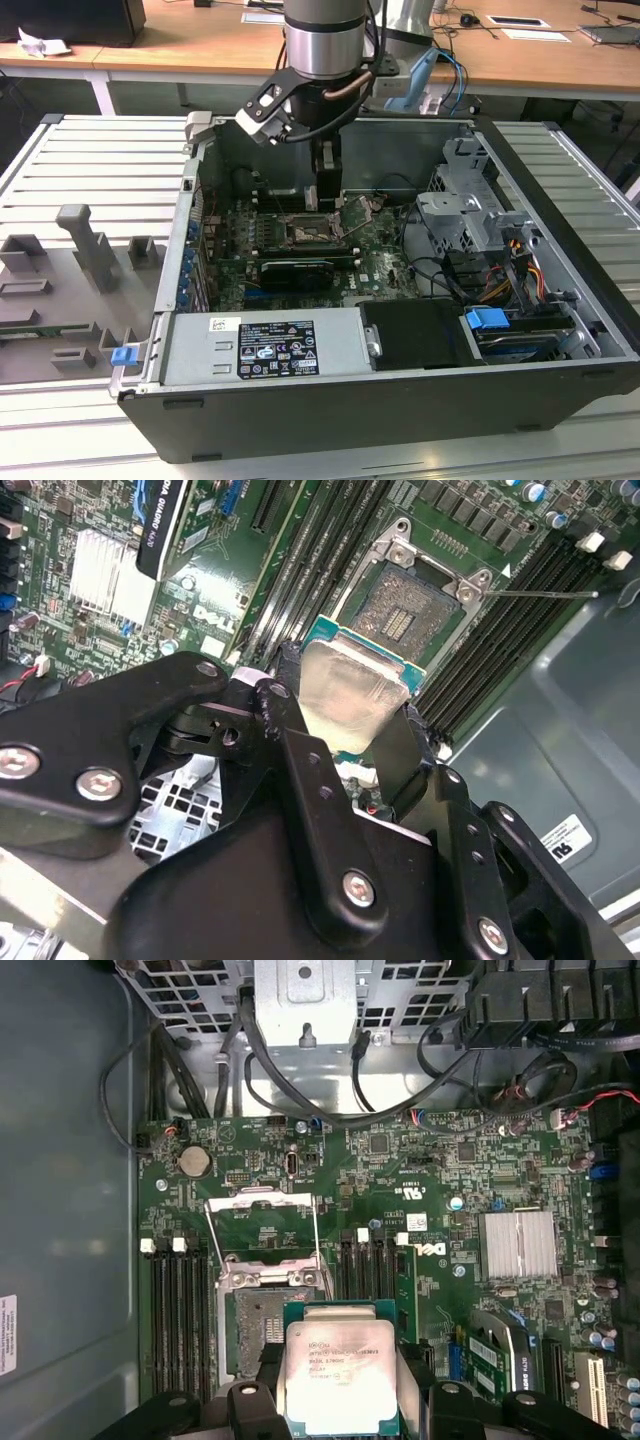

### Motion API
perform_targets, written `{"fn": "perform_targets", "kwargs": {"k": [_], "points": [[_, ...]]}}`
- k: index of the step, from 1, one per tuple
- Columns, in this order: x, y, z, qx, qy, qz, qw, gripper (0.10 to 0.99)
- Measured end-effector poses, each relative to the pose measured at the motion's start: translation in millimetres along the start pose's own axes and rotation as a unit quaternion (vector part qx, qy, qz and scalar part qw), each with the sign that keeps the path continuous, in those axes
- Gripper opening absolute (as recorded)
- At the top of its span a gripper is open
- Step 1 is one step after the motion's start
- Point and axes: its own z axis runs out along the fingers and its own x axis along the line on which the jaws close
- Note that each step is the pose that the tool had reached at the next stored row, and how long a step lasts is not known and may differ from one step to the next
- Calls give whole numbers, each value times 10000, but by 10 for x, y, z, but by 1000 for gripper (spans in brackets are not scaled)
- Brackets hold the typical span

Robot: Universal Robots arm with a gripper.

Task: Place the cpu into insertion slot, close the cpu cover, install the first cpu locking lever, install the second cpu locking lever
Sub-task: 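Place the cpu into insertion slot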

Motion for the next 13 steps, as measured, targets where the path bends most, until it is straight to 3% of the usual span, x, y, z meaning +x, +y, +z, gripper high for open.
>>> {"fn": "perform_targets", "kwargs": {"k": [13], "points": [[48, -7, 63, 0, 0, 0, 10000, 529]]}}
